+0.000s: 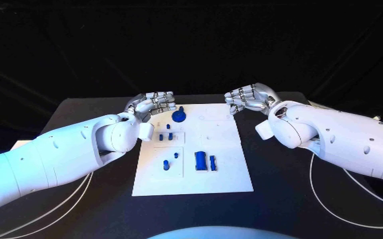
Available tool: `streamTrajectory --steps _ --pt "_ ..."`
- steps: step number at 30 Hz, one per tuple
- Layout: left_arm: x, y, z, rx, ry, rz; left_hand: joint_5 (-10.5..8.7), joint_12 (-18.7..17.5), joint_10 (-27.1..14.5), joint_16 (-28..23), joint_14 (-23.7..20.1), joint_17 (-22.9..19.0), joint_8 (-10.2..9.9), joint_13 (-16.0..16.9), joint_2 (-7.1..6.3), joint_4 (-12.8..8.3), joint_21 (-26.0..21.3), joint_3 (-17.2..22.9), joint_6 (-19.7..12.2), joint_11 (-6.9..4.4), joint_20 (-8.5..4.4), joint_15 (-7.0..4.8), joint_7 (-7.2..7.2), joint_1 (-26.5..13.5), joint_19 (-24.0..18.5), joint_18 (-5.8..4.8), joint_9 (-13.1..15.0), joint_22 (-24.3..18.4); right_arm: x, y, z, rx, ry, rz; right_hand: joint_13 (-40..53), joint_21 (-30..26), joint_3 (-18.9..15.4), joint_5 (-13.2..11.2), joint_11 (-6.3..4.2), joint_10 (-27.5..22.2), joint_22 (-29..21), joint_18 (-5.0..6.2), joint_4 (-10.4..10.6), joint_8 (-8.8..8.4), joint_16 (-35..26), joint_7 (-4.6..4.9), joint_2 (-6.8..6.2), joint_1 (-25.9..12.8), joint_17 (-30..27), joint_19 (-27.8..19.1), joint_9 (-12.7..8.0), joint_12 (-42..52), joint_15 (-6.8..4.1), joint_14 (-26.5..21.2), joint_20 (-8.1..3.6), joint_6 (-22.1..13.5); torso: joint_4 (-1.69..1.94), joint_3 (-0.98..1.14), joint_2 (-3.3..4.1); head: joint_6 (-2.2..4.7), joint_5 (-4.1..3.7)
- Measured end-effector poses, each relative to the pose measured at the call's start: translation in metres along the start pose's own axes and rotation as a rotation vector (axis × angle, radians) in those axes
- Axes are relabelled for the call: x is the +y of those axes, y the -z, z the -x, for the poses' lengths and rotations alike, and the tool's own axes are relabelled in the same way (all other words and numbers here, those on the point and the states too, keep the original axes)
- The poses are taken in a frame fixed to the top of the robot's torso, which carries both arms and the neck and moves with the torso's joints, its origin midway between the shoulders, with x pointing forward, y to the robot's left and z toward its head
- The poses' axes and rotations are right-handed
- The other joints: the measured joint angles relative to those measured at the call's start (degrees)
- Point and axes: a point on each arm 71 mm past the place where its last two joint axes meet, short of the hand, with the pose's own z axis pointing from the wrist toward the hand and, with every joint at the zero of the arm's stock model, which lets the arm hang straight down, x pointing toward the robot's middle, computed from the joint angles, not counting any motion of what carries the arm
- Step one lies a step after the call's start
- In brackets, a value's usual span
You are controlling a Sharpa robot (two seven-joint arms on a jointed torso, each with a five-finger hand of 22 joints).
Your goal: Assemble the parts on the task board
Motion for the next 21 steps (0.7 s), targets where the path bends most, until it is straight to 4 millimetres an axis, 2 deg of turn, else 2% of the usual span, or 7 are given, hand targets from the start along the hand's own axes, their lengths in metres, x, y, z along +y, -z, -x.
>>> streamTrajectory --steps 3,6,8,10,13,18,21 --pt "0.001 -0.004 0.006 -0.03 -0.009 -0.016 0.0 -2.1 0.0 -4.5 -0.6 -2.3 -0.6 0.0 0.0 0.1 -2.9 0.1 0.0 0.37 1.65 0.67 0.0 0.0 -2.2 -0.01 0.0 -2.9 -0.002 -0.009 0.003 -0.014 -0.065 0.028 -6.1 -5.7 2.0 -0.1 0.84 0.6 -3.7 0.0 -1.3 0.0 -5.8 -0.22 -0.48 -0.5 -4.8 0.2 -2.1 -2.4 1.06 -0.3 1.71 -0.7 -0.04 0.05 -0.49 0.82 0.0" --pt "0.0 -0.005 0.009 -0.05 -0.016 -0.029 0.0 -3.8 -0.9 -7.4 -0.8 -3.8 -1.2 -0.3 0.36 0.3 -4.3 -0.4 -0.8 0.59 2.56 1.04 -0.06 -1.1 -3.2 0.5 -0.2 -5.2 -0.001 -0.013 0.005 -0.02 -0.1 0.045 -9.7 -9.0 3.1 -0.4 1.15 0.3 -5.8 -0.01 -2.4 -0.26 -8.7 -0.04 -1.18 -3.0 -7.8 0.4 -3.7 -3.3 1.22 -0.8 1.98 -2.0 -0.01 0.14 -0.75 1.46 -0.03" --pt "0.0 -0.005 0.01 -0.051 -0.016 -0.028 -0.29 -4.6 -4.9 -8.6 -4.3 -4.4 -1.9 -1.1 1.29 0.6 -4.9 -2.1 -4.5 0.04 1.59 0.44 -0.75 -6.5 -6.2 0.49 -1.1 -7.2 -0.001 -0.012 0.005 -0.02 -0.101 0.045 -10.6 -10.4 2.4 -1.1 0.57 -4.0 -6.4 -0.01 -3.3 -1.14 -9.5 -0.7 -1.19 -8.9 -8.9 -3.7 -4.6 -3.8 -0.02 -5.2 1.16 -5.8 -0.01 0.14 -0.75 1.43 -0.03" --pt "0.001 -0.004 0.009 -0.05 -0.016 -0.026 -1.65 -5.4 -9.7 -9.8 -8.5 -5.0 -2.5 -1.8 2.23 0.8 -6.3 -4.1 -9.0 -0.8 0.34 -0.28 -1.63 -12.9 -9.8 0.38 -1.9 -9.4 -0.001 -0.011 0.004 -0.02 -0.102 0.044 -11.4 -11.7 1.5 -1.8 -0.12 -9.0 -7.8 -1.02 -4.2 -1.96 -10.1 -1.55 -1.1 -15.4 -10.0 -8.4 -5.5 -4.7 -1.25 -10.4 0.18 -10.2 0.01 0.14 -0.74 1.48 -0.03" --pt "0.002 -0.002 0.004 -0.046 -0.016 -0.023 -3.16 -6.3 -15.0 -11.2 -13.3 -5.7 -3.3 -2.5 2.99 1.1 -7.8 -6.2 -14.1 -1.65 -1.09 -1.11 -2.72 -20.0 -13.8 -0.87 -2.6 -11.9 -0.001 -0.009 -0.001 -0.021 -0.115 0.043 -12.3 -13.3 0.6 -2.7 -0.92 -14.9 -9.3 -1.37 -5.0 -2.66 -11.0 -2.54 -1.07 -23.0 -11.2 -13.9 -6.5 -6.4 -2.3 -16.5 -0.95 -15.4 0.14 0.14 -0.77 2.14 -0.03" --pt "0.002 0.004 -0.008 -0.052 -0.027 -0.028 -4.63 -7.7 -23.0 -13.3 -20.4 -8.6 -6.1 -3.1 3.7 1.3 -9.2 -9.4 -21.7 -3.03 -3.22 -2.72 -4.28 -30.6 -19.8 -1.76 -3.3 -15.6 0.001 -0.003 -0.017 -0.036 -0.163 0.053 -13.6 -15.5 -0.8 -4.3 -3.1 -23.4 -10.6 -3.14 -5.6 -3.0 -13.1 -4.01 -1.05 -34.0 -13.0 -21.8 -8.0 -8.2 -3.27 -25.4 -2.59 -22.9 0.59 0.21 -1.02 4.5 -0.1" --pt "0.002 0.01 -0.017 -0.067 -0.046 -0.042 -4.95 -8.8 -26.9 -14.2 -23.9 -9.5 -7.1 -3.3 3.9 1.3 -9.5 -11.0 -25.4 -4.31 -4.28 -4.42 -5.05 -35.8 -22.7 -2.62 -3.4 -17.4 0.004 0.003 -0.03 -0.064 -0.212 0.063 -15.4 -16.6 -1.6 -6.0 -4.49 -27.6 -11.0 -3.14 -5.9 -3.33 -14.6 -4.71 -1.03 -39.4 -13.9 -25.7 -8.7 -8.4 -3.54 -29.7 -3.4 -26.6 1.04 0.25 -1.27 6.31 -0.15"
